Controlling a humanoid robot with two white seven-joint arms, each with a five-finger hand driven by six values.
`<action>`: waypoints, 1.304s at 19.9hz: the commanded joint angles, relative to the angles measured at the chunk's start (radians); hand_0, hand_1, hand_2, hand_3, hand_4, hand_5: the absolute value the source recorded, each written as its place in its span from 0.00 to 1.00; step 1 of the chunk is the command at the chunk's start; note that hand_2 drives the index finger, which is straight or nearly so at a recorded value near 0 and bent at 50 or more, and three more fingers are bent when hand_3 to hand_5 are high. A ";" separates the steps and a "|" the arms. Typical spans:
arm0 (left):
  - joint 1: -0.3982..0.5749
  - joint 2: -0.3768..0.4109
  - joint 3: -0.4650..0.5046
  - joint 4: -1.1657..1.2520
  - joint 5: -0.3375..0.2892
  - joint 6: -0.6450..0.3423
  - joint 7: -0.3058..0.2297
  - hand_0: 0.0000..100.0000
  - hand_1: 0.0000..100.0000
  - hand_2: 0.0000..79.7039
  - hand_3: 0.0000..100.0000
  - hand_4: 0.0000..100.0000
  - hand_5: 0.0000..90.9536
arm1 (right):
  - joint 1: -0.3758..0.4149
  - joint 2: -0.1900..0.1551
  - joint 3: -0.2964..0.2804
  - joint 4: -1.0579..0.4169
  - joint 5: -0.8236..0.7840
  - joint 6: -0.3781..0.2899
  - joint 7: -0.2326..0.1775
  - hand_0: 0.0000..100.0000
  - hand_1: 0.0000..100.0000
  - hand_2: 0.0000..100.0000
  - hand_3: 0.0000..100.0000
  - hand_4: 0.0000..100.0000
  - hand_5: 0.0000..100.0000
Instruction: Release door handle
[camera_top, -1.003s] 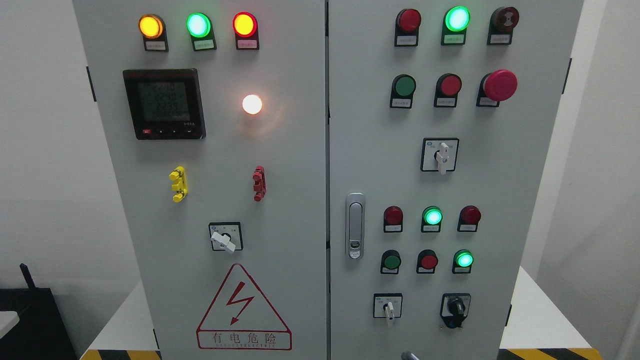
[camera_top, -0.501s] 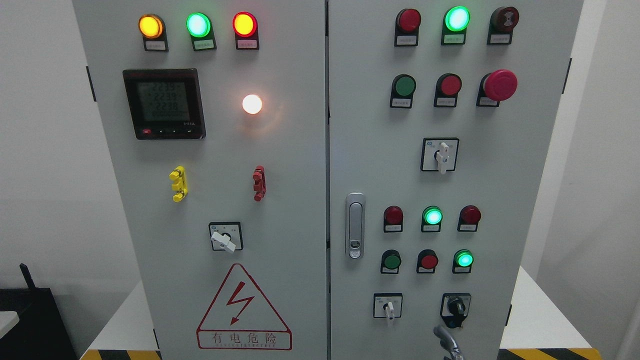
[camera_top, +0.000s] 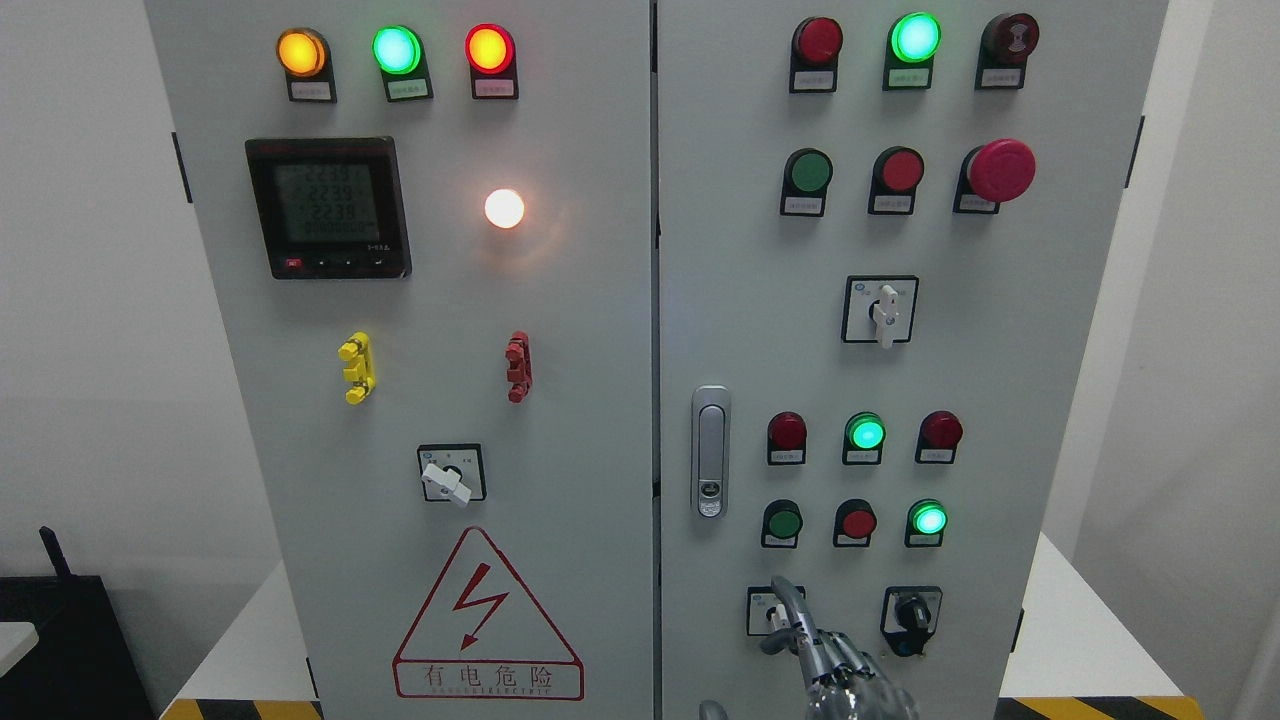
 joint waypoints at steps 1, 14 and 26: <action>0.000 0.000 0.011 0.017 0.000 0.007 0.001 0.12 0.39 0.00 0.00 0.00 0.00 | -0.079 0.010 0.066 0.100 0.212 0.003 0.007 0.29 0.30 0.00 0.86 0.85 0.96; 0.000 0.000 0.011 0.017 0.000 0.007 0.001 0.12 0.39 0.00 0.00 0.00 0.00 | -0.230 0.014 0.056 0.220 0.264 0.199 0.108 0.27 0.29 0.00 1.00 0.93 1.00; 0.000 0.000 0.011 0.017 0.000 0.006 0.001 0.12 0.39 0.00 0.00 0.00 0.00 | -0.259 0.015 0.045 0.223 0.263 0.230 0.136 0.28 0.28 0.00 1.00 0.93 1.00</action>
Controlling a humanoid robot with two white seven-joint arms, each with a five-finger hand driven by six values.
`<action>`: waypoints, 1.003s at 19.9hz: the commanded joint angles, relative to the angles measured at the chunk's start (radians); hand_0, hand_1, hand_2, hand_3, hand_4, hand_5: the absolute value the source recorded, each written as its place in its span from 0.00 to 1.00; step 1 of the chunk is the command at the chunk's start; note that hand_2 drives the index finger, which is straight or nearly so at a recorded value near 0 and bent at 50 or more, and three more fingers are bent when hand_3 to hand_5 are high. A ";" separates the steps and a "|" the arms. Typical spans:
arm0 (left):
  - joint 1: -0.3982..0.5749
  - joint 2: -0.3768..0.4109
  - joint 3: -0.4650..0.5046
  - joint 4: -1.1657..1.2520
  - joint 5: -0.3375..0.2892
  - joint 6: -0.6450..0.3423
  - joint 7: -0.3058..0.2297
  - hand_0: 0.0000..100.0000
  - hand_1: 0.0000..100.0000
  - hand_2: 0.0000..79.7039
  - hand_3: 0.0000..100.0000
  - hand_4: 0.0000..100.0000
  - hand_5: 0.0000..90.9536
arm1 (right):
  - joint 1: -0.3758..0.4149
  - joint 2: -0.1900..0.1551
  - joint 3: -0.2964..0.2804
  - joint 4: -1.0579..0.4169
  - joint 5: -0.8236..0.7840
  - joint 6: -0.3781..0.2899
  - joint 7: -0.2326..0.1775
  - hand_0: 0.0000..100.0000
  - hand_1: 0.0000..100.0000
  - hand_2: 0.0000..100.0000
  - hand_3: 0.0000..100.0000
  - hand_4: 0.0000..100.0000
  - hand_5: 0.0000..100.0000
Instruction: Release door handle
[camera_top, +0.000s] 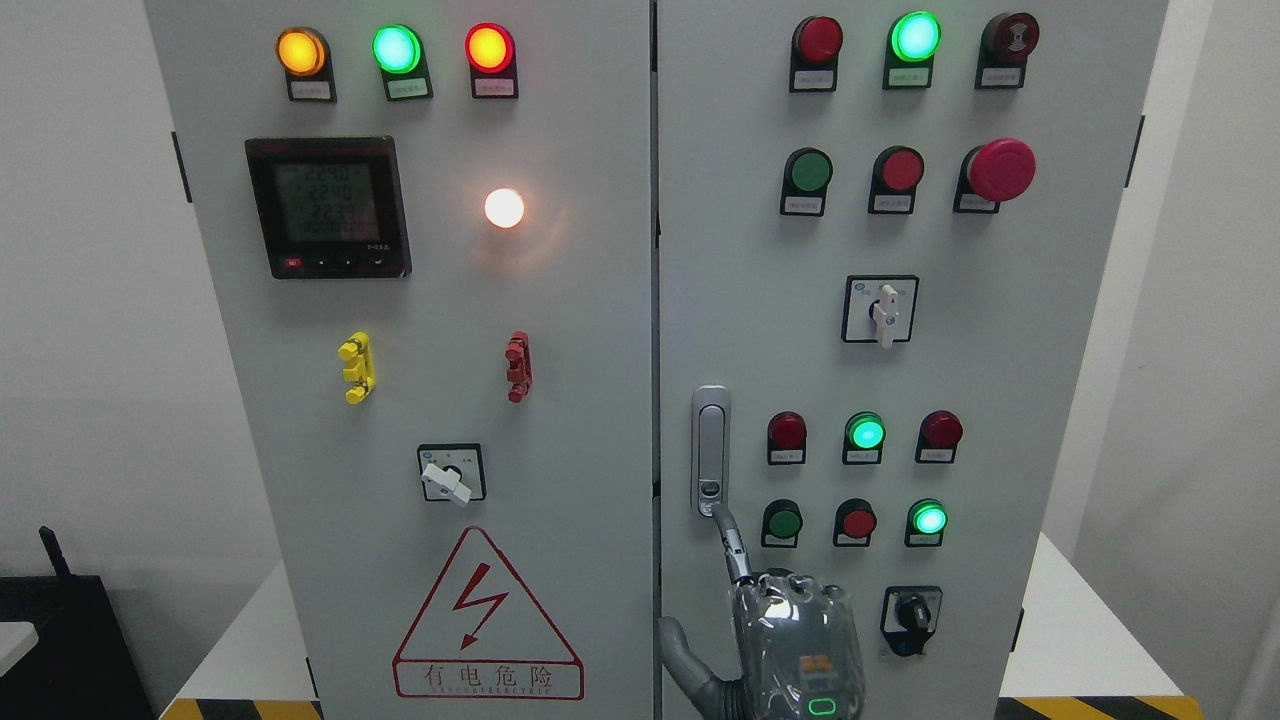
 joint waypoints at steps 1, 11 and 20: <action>0.000 0.000 0.011 0.017 0.000 0.001 0.001 0.12 0.39 0.00 0.00 0.00 0.00 | -0.012 0.002 -0.003 0.031 0.002 0.003 0.002 0.28 0.28 0.00 1.00 0.93 1.00; 0.000 0.000 0.011 0.017 0.000 0.001 0.001 0.12 0.39 0.00 0.00 0.00 0.00 | -0.028 0.003 -0.006 0.031 0.002 0.005 0.029 0.29 0.28 0.00 1.00 0.93 1.00; 0.000 0.000 0.011 0.017 0.000 0.001 0.001 0.12 0.39 0.00 0.00 0.00 0.00 | -0.003 0.008 -0.003 0.030 0.002 0.019 0.031 0.29 0.27 0.00 1.00 0.93 1.00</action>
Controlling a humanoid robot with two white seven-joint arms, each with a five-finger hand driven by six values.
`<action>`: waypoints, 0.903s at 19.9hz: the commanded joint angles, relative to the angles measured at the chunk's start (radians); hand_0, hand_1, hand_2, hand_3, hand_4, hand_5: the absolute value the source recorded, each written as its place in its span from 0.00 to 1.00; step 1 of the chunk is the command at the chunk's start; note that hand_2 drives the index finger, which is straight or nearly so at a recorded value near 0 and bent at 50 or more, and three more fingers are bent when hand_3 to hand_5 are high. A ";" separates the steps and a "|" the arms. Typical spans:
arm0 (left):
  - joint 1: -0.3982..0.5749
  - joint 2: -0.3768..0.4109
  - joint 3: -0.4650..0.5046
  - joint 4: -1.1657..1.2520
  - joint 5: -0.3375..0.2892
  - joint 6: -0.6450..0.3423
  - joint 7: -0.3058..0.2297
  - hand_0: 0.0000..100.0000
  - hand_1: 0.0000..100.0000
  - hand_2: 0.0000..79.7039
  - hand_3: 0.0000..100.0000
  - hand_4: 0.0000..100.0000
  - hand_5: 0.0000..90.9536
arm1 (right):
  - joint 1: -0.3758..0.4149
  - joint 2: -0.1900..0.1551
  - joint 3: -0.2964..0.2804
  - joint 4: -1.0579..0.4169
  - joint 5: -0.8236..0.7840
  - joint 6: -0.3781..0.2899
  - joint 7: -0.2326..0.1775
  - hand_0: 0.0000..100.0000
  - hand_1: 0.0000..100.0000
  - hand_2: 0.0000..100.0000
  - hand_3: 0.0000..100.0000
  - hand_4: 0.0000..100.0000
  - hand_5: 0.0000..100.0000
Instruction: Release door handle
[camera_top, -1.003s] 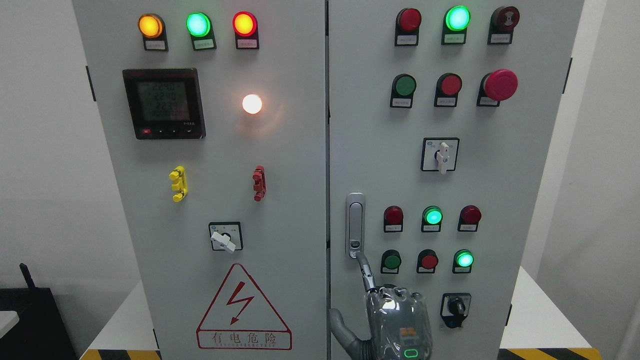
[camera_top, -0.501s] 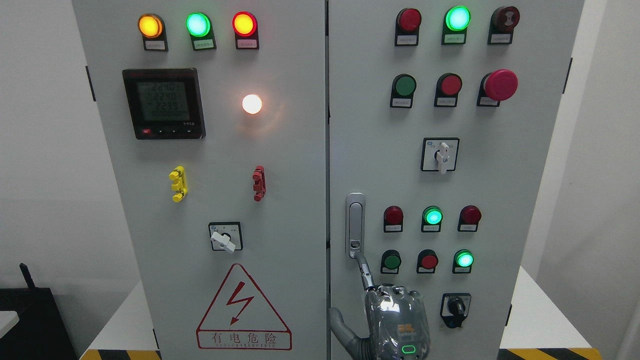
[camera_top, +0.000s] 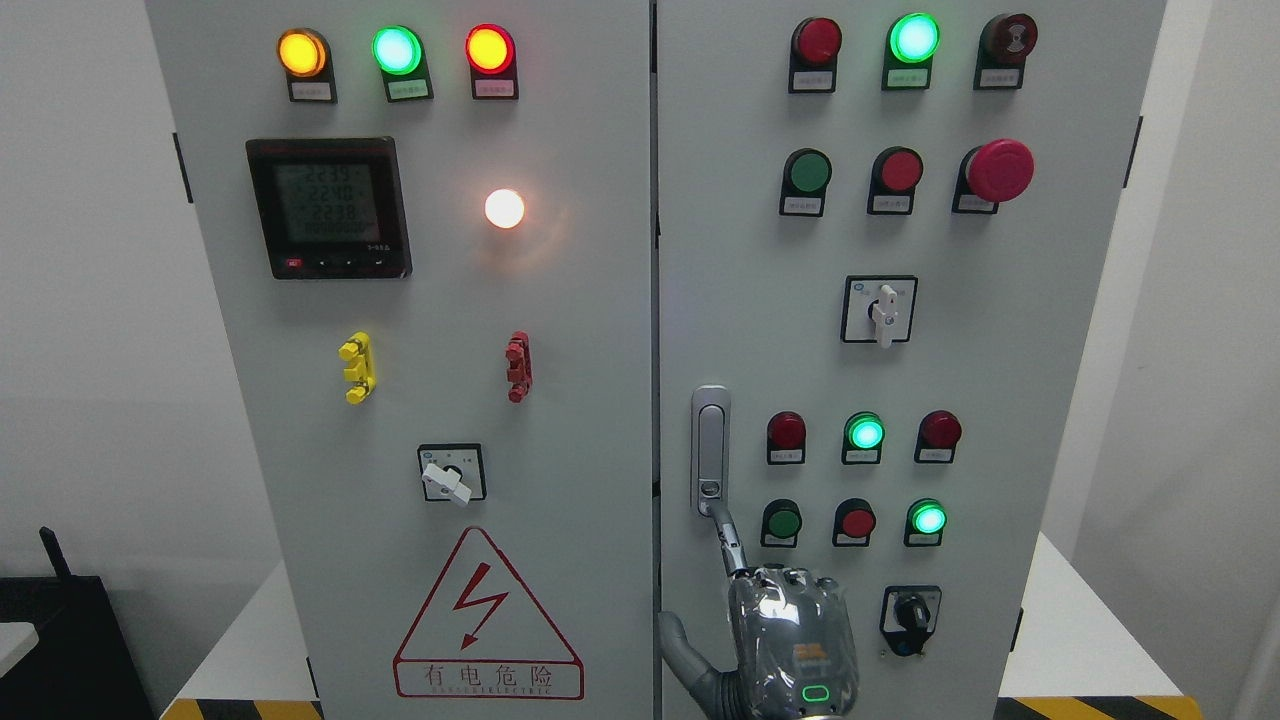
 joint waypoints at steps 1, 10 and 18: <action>0.000 0.000 0.011 0.017 0.000 0.001 0.001 0.12 0.39 0.00 0.00 0.00 0.00 | 0.012 0.004 -0.001 0.005 0.000 0.006 0.006 0.29 0.27 0.00 1.00 0.93 1.00; 0.000 0.000 0.011 0.017 0.000 0.001 0.001 0.12 0.39 0.00 0.00 0.00 0.00 | 0.008 0.002 -0.001 0.005 0.000 0.006 0.031 0.29 0.27 0.00 1.00 0.93 1.00; 0.000 0.000 0.011 0.017 0.000 0.001 0.001 0.12 0.39 0.00 0.00 0.00 0.00 | 0.003 0.002 -0.002 -0.002 -0.002 0.002 0.028 0.29 0.27 0.00 1.00 0.93 1.00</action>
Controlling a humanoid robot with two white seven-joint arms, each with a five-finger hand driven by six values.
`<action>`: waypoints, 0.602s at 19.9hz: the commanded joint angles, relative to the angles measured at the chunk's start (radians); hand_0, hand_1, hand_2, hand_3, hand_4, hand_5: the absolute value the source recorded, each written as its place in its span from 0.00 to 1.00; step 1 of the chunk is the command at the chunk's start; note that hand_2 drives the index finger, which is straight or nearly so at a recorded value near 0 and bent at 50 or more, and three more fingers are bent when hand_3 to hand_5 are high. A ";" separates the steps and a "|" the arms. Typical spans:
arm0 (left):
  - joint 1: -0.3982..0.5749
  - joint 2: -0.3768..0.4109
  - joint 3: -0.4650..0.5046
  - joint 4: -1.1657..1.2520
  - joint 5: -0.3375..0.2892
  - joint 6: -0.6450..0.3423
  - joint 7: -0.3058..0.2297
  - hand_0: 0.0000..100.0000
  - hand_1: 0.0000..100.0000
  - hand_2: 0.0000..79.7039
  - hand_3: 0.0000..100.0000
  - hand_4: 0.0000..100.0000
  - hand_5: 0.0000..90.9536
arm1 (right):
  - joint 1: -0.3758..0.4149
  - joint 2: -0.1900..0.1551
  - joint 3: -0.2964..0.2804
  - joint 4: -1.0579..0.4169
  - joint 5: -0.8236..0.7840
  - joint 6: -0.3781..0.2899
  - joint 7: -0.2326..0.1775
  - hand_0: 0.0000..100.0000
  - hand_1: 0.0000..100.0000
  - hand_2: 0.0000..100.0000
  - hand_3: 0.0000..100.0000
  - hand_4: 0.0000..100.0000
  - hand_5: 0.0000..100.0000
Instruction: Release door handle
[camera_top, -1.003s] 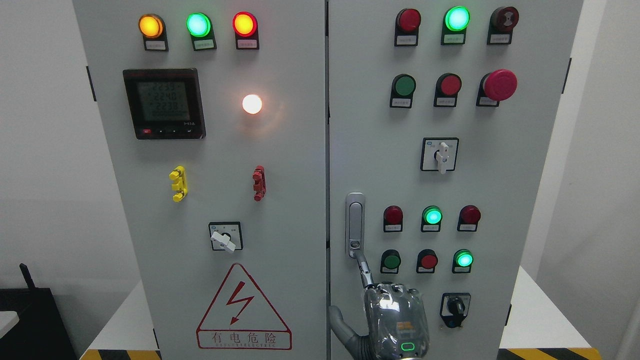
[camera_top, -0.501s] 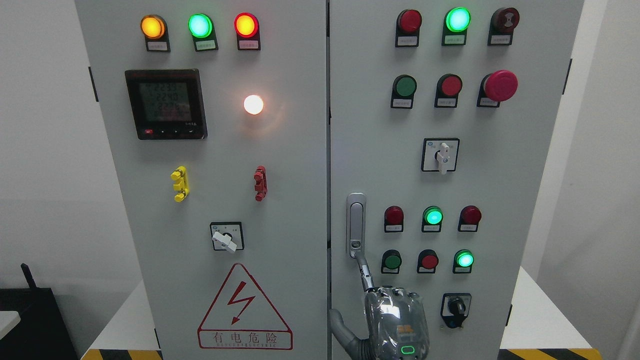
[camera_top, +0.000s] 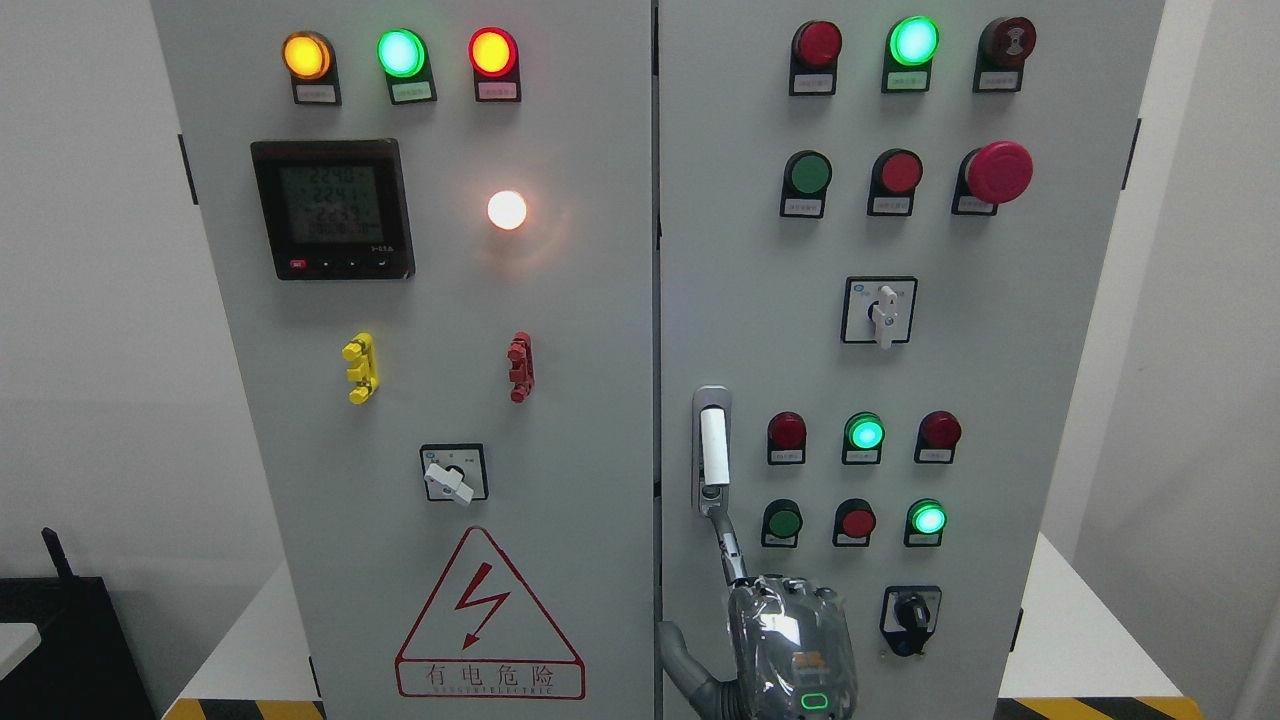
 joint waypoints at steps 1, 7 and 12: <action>0.000 0.000 0.011 0.017 0.000 0.001 0.001 0.12 0.39 0.00 0.00 0.00 0.00 | -0.001 0.002 -0.002 -0.006 -0.003 -0.006 -0.005 0.29 0.27 0.00 1.00 0.93 1.00; 0.000 0.000 0.011 0.017 0.000 -0.001 0.001 0.12 0.39 0.00 0.00 0.00 0.00 | 0.006 0.002 0.002 -0.038 -0.004 -0.011 -0.011 0.29 0.26 0.00 1.00 0.93 1.00; 0.000 0.000 0.011 0.017 0.000 0.001 0.001 0.12 0.39 0.00 0.00 0.00 0.00 | 0.006 0.002 0.000 -0.042 -0.004 -0.009 -0.011 0.29 0.26 0.00 1.00 0.93 1.00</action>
